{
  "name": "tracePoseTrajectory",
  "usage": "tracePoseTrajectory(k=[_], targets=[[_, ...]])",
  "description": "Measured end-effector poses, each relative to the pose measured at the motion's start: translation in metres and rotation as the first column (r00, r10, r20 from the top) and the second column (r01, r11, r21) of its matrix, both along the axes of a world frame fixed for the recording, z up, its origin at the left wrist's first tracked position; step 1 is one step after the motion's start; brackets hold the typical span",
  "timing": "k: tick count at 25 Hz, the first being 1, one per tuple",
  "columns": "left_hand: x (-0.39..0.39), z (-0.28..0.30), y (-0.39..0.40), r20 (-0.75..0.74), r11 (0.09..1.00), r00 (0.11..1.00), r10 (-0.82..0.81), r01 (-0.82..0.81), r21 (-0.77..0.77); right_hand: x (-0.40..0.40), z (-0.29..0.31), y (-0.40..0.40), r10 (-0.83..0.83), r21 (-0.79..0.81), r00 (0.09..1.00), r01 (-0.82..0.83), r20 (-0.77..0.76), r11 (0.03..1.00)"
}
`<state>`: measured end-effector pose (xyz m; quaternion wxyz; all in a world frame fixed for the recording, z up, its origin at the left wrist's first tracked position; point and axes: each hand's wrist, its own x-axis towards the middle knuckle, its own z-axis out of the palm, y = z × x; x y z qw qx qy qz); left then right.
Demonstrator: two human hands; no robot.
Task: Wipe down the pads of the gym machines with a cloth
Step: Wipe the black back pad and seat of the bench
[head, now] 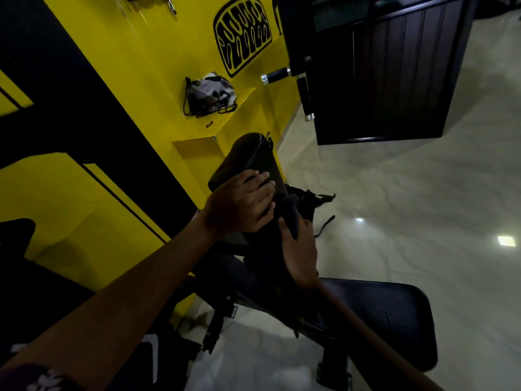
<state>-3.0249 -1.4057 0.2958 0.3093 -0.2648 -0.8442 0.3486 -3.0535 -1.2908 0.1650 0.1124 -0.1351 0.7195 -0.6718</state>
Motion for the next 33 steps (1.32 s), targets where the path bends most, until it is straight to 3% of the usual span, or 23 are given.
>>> tracePoseTrajectory(k=[3, 7, 9, 11, 13, 15, 17, 22, 25, 27, 30, 33], targets=[[-0.001, -0.001, -0.001, -0.015, 1.000, 1.000, -0.010, 0.010, 0.011, 0.015, -0.030, 0.004, 0.015, -0.057, 1.000, -0.015, 0.003, 0.998], [-0.001, 0.000, 0.002, -0.024, 1.000, 1.000, -0.014, 0.014, 0.002, -0.030, -0.031, -0.010, 0.001, 0.139, 0.965, -0.039, 0.261, 0.990], [-0.001, 0.001, 0.002, -0.007, 1.000, 1.000, 0.003, -0.004, -0.006, -0.027, -0.015, -0.011, -0.018, 0.150, 0.989, -0.004, 0.146, 0.989], [0.000, 0.001, 0.002, -0.006, 1.000, 1.000, 0.016, -0.016, 0.002, 0.009, -0.010, -0.005, -0.026, 0.048, 0.999, 0.024, 0.026, 0.999], [0.001, 0.002, 0.004, -0.010, 1.000, 1.000, 0.023, -0.023, 0.008, 0.046, -0.027, 0.007, -0.022, -0.055, 1.000, 0.023, 0.014, 0.998], [0.000, 0.004, 0.006, -0.007, 0.999, 0.999, 0.043, -0.043, 0.000, 0.043, -0.042, 0.008, -0.017, -0.073, 0.978, 0.033, 0.208, 0.997], [-0.001, 0.000, 0.006, -0.001, 0.997, 0.998, 0.065, -0.065, -0.029, 0.021, -0.047, 0.004, -0.025, 0.013, 0.940, 0.021, 0.339, 1.000], [0.009, -0.043, 0.010, 0.093, 0.988, 0.989, 0.115, -0.104, -0.116, 0.066, -0.060, 0.015, 0.008, -0.040, 0.995, -0.004, 0.102, 0.999], [0.009, -0.071, 0.012, 0.119, 0.987, 0.984, 0.133, -0.121, -0.101, 0.045, -0.077, 0.012, -0.031, 0.031, 0.946, 0.022, 0.323, 0.999], [0.004, -0.077, 0.010, 0.078, 0.996, 0.995, 0.069, -0.065, -0.053, 0.036, -0.077, 0.013, -0.014, 0.068, 0.952, -0.007, 0.304, 0.998], [0.000, -0.082, 0.009, 0.013, 0.997, 0.997, -0.071, 0.071, -0.009, 0.051, -0.090, 0.019, 0.037, -0.031, 0.984, -0.032, 0.176, 0.999], [-0.002, -0.087, 0.005, -0.036, 0.989, 0.989, -0.146, 0.146, 0.000, 0.028, -0.098, 0.016, 0.019, -0.046, 0.963, -0.006, 0.268, 0.999]])
